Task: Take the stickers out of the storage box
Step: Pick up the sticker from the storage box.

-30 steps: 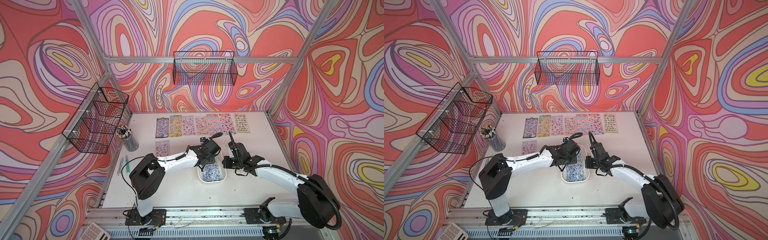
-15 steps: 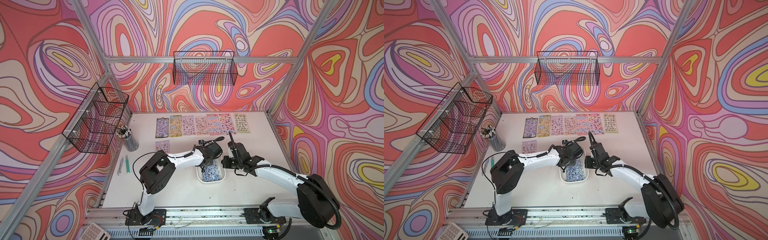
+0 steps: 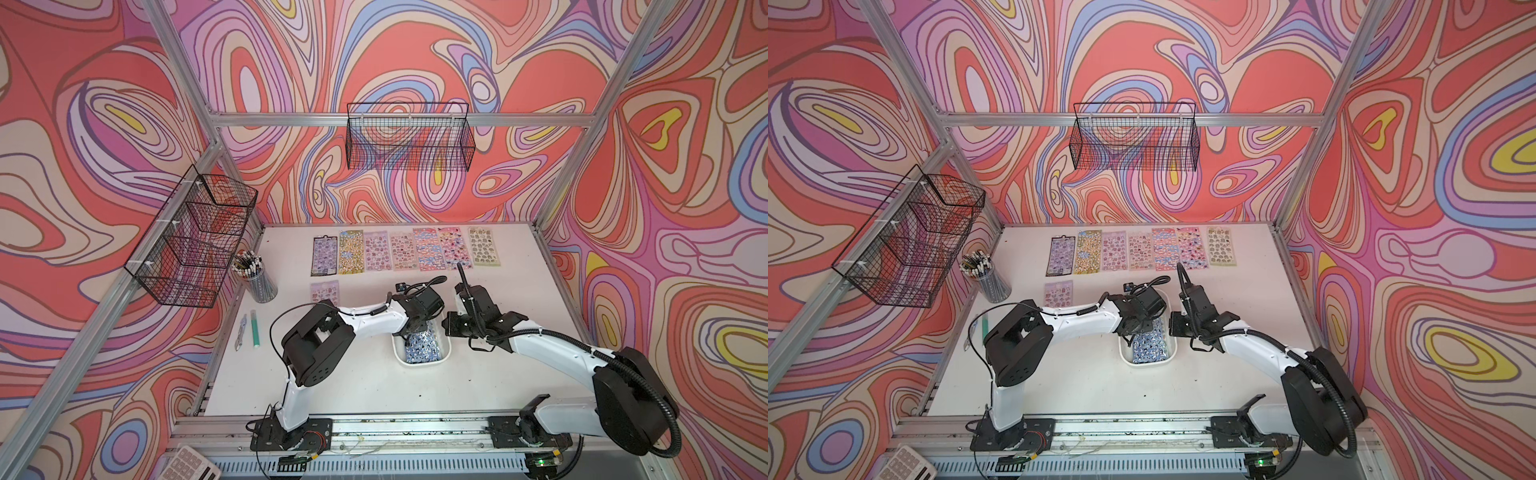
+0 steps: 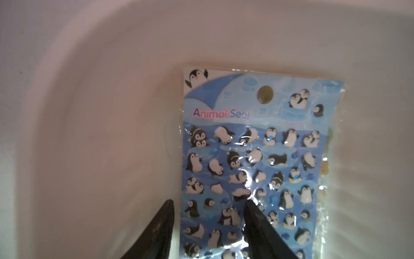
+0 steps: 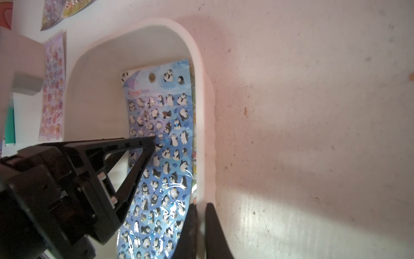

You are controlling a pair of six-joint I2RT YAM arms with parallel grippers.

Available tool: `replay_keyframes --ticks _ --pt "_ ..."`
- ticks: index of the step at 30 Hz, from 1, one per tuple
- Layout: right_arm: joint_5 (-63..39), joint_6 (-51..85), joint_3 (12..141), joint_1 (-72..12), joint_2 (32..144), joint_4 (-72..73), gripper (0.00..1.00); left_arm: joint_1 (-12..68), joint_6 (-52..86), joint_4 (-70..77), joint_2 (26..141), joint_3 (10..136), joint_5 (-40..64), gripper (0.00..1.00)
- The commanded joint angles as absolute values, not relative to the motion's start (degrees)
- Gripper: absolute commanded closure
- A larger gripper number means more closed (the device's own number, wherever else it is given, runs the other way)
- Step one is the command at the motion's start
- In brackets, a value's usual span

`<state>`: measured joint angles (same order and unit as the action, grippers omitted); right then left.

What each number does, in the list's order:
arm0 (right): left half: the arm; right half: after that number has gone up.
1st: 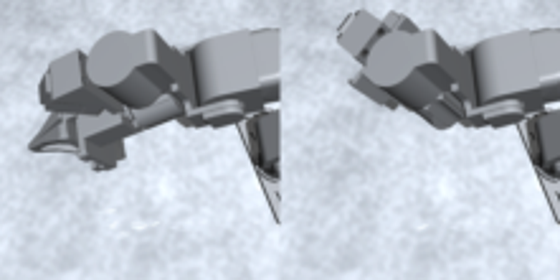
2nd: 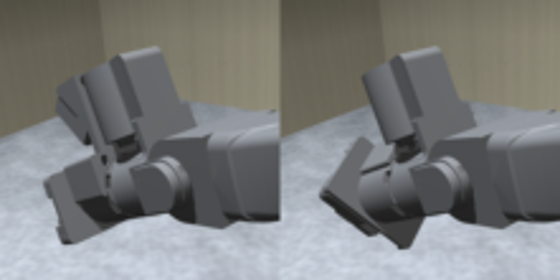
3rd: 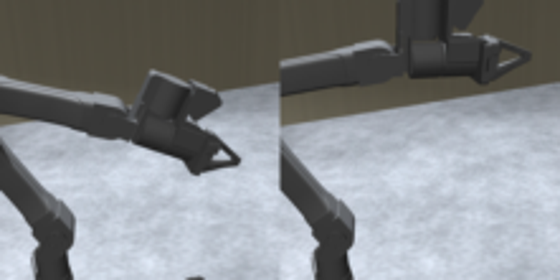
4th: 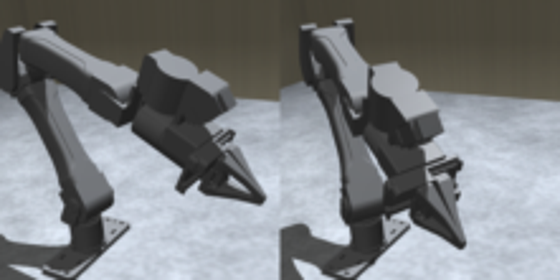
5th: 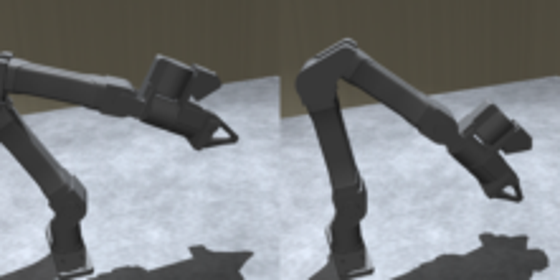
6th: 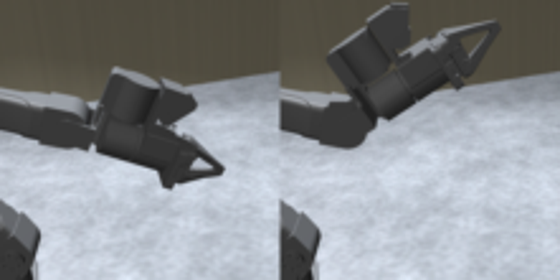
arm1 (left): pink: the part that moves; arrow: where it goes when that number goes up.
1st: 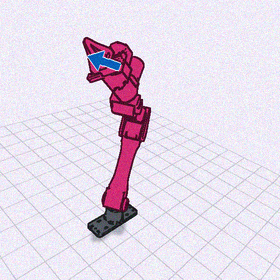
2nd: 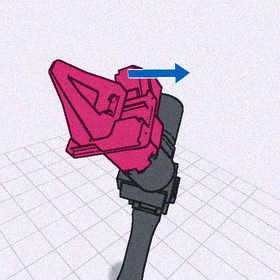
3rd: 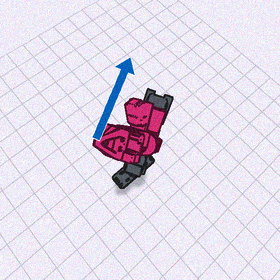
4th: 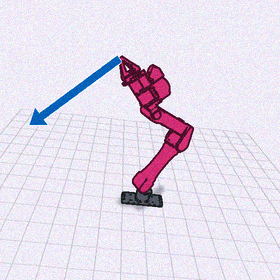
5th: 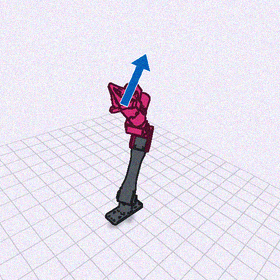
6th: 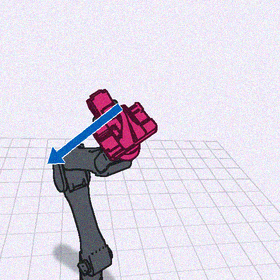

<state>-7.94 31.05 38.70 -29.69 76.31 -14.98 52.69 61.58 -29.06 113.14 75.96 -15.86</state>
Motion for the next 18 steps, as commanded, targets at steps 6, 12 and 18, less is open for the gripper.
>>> replay_keyframes --ticks 6,12,18 --pt "-6.23 30.94 37.65 -29.53 77.9 -17.56 1.0 51.54 63.51 -30.33 116.37 73.86 -13.82 0.45" --pt "-6.35 30.92 37.62 -29.53 77.88 -17.55 1.0 51.43 64.81 -25.07 113.37 69.84 -12.56 0.48" --pt "-6.44 31.01 37.54 -29.53 77.98 -17.49 1.0 51.44 65.37 -22.7 110.56 68.06 -12.22 0.57"
